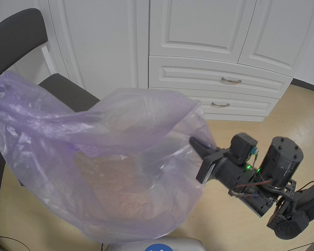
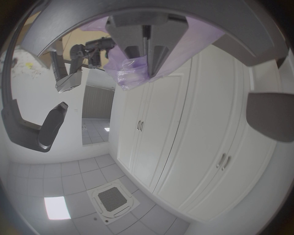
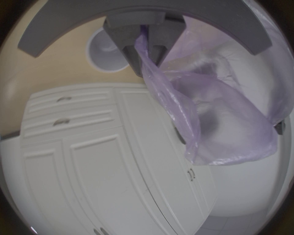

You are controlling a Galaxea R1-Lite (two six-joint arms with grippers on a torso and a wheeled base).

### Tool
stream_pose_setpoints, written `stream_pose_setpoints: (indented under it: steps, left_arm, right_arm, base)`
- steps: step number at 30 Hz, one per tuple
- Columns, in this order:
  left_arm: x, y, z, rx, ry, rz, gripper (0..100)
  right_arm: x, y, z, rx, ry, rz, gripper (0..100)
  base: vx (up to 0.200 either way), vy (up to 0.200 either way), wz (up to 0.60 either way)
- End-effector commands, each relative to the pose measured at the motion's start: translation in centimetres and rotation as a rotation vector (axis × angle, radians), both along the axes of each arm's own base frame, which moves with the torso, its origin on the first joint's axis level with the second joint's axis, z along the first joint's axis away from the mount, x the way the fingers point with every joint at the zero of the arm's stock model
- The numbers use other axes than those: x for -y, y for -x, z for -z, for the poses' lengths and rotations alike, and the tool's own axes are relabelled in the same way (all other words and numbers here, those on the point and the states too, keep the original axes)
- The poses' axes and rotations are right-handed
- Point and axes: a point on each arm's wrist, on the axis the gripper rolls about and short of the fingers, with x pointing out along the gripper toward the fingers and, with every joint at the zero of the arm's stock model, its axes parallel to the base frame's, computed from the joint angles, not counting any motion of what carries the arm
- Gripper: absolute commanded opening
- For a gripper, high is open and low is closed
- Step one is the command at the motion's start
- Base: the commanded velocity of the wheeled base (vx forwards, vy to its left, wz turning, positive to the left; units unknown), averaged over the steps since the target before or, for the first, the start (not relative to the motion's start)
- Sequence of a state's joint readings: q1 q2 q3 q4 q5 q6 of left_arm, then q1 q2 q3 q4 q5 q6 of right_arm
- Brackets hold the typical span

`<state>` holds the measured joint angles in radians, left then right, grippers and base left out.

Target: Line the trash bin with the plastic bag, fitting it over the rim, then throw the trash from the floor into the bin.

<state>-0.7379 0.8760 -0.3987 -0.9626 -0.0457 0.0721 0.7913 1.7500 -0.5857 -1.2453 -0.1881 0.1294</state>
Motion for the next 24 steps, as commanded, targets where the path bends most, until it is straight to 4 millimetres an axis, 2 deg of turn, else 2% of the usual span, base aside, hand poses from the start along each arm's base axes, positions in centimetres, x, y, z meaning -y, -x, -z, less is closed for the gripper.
stream_pose_setpoints:
  steps: [1, 7, 8, 10, 14, 17, 18, 19, 24]
  left_arm:
    - [2.2, -1.4, 1.2, -0.139, -0.013, 0.098, 0]
    - [5.0, -3.9, 3.2, -0.372, -0.022, 0.147, 0]
    - [5.0, -3.9, 3.2, -0.372, -0.022, 0.147, 0]
    - [6.5, -5.7, 4.7, -0.501, -0.080, 0.096, 0]
    - [7.2, -8.0, 5.9, -0.634, -0.103, -0.020, 0]
    - [6.9, -9.9, 6.8, -0.682, -0.111, -0.104, 0]
    - [6.9, -9.9, 6.8, -0.682, -0.111, -0.104, 0]
    - [6.5, -11.0, 7.2, -0.695, -0.109, -0.155, 0]
    - [5.5, -13.4, 7.4, -0.710, -0.080, -0.290, 0]
  right_arm:
    - [2.4, -1.4, -3.1, 0.115, -0.022, 0.205, 0]
    - [4.0, -2.1, -4.7, 0.171, -0.017, 0.332, 0]
    - [4.0, -2.1, -4.7, 0.171, -0.017, 0.332, 0]
    - [5.5, -3.4, -5.4, 0.198, 0.017, 0.485, 0]
    - [6.6, -3.9, -5.5, 0.200, 0.050, 0.562, 0]
    - [7.1, -4.0, -4.8, 0.189, 0.110, 0.584, 0]
    - [7.1, -4.0, -4.8, 0.189, 0.110, 0.584, 0]
    - [7.7, -3.9, -3.8, 0.177, 0.187, 0.603, 0]
    - [9.2, -2.7, -1.5, 0.153, 0.385, 0.622, 0]
  base:
    - [0.000, 0.000, 0.00]
    - [0.000, 0.000, 0.00]
    - [0.000, 0.000, 0.00]
    - [0.000, 0.000, 0.00]
    - [0.000, 0.000, 0.00]
    - [0.000, 0.000, 0.00]
    - [0.000, 0.000, 0.00]
    - [0.000, 0.000, 0.00]
    - [0.000, 0.000, 0.00]
